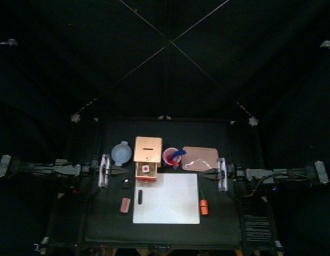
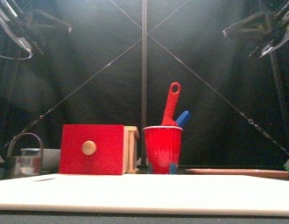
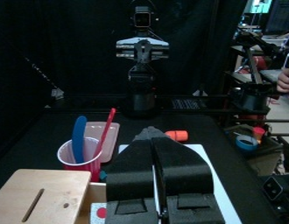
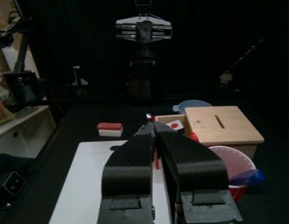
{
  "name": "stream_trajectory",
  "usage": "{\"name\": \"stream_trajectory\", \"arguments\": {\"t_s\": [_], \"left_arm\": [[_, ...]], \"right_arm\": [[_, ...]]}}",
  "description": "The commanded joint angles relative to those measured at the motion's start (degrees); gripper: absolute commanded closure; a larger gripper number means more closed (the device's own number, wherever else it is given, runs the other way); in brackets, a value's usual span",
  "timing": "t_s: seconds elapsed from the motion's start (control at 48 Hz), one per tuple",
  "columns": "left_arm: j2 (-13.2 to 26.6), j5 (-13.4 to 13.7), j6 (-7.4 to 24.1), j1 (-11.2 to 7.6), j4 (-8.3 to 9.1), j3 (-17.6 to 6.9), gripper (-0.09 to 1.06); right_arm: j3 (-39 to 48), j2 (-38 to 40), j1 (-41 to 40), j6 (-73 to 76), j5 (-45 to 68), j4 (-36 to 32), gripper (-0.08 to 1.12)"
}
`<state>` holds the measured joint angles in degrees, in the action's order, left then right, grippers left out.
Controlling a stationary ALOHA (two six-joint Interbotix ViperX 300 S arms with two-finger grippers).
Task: Place sushi on board then cut the sushi with the knife then place the pieces on the plate
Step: Place the sushi on the board
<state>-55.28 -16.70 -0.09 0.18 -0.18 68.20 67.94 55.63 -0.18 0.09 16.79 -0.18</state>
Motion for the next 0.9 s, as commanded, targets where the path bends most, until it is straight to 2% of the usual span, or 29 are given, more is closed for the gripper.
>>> {"name": "stream_trajectory", "arguments": {"t_s": [0.021, 0.271, 0.521, 0.812, 0.896], "left_arm": [[1.3, -1.1, 0.4, 2.55, 0.09, -1.5, 0.96], [2.0, -2.8, 0.4, 4.39, 0.18, -1.8, 0.89], [2.6, -2.9, 0.4, 5.62, 0.18, -2.2, 0.86], [2.6, -2.9, 0.4, 5.62, 0.26, -1.0, 0.86], [2.6, -2.9, 0.4, 5.8, 0.26, -0.9, 0.86]], "right_arm": [[-2.8, -2.6, -1.5, 0.3, 0.3, 0.3, 1.02], [-14.0, -15.6, -3.9, 0.4, -2.9, 0.5, 0.83], [-30.1, -28.4, -4.3, 0.4, -19.2, 0.6, 0.61], [-41.8, -40.4, -4.5, 0.4, -27.0, 0.5, 0.22], [-44.6, -43.5, -4.4, 0.3, -28.1, 0.7, 0.14]]}}
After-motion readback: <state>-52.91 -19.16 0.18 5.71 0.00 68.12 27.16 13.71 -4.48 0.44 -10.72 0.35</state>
